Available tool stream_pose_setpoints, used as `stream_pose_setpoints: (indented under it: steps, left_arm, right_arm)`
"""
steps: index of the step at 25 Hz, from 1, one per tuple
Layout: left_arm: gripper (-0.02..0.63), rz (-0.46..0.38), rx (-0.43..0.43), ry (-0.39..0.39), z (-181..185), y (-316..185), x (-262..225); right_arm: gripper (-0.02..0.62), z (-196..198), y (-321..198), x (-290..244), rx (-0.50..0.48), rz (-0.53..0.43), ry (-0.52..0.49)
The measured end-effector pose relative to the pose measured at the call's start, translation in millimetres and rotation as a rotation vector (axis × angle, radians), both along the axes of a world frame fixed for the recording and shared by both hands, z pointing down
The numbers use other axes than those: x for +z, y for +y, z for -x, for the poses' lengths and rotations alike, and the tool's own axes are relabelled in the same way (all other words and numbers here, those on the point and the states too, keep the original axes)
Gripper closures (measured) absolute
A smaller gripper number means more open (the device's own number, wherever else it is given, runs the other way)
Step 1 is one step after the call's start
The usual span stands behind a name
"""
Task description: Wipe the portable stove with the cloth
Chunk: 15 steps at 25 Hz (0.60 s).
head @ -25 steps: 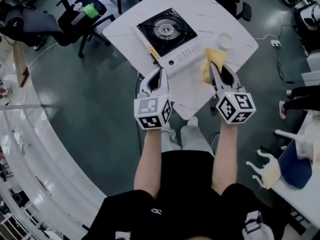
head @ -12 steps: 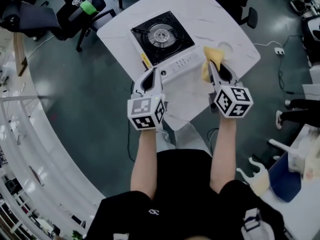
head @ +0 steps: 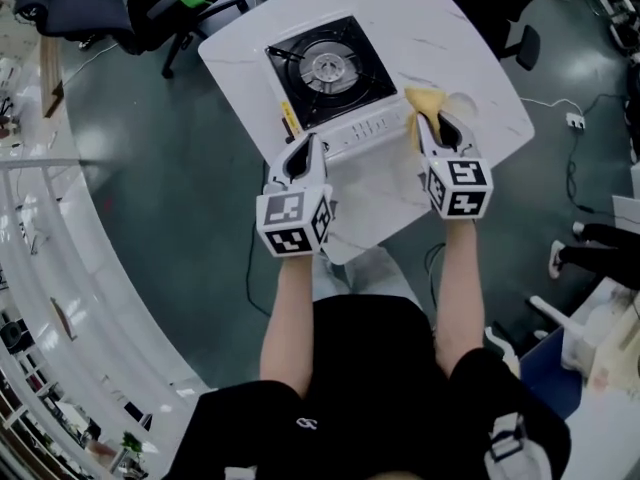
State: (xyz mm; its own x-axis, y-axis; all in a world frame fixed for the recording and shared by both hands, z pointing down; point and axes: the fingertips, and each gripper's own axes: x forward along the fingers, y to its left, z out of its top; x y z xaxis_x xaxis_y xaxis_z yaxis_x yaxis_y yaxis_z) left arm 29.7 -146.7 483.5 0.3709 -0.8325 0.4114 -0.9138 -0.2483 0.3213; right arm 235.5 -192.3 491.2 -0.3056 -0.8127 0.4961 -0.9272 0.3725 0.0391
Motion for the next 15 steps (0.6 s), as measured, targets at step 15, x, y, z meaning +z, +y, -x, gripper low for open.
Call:
stream_pose_setpoints:
  steps: [15]
  left_arm:
    - [0.612, 0.021, -0.108, 0.003, 19.8, 5.3, 8.7]
  right_arm:
    - [0.537, 35.8, -12.6, 55.7, -0.297, 0.028, 0.301]
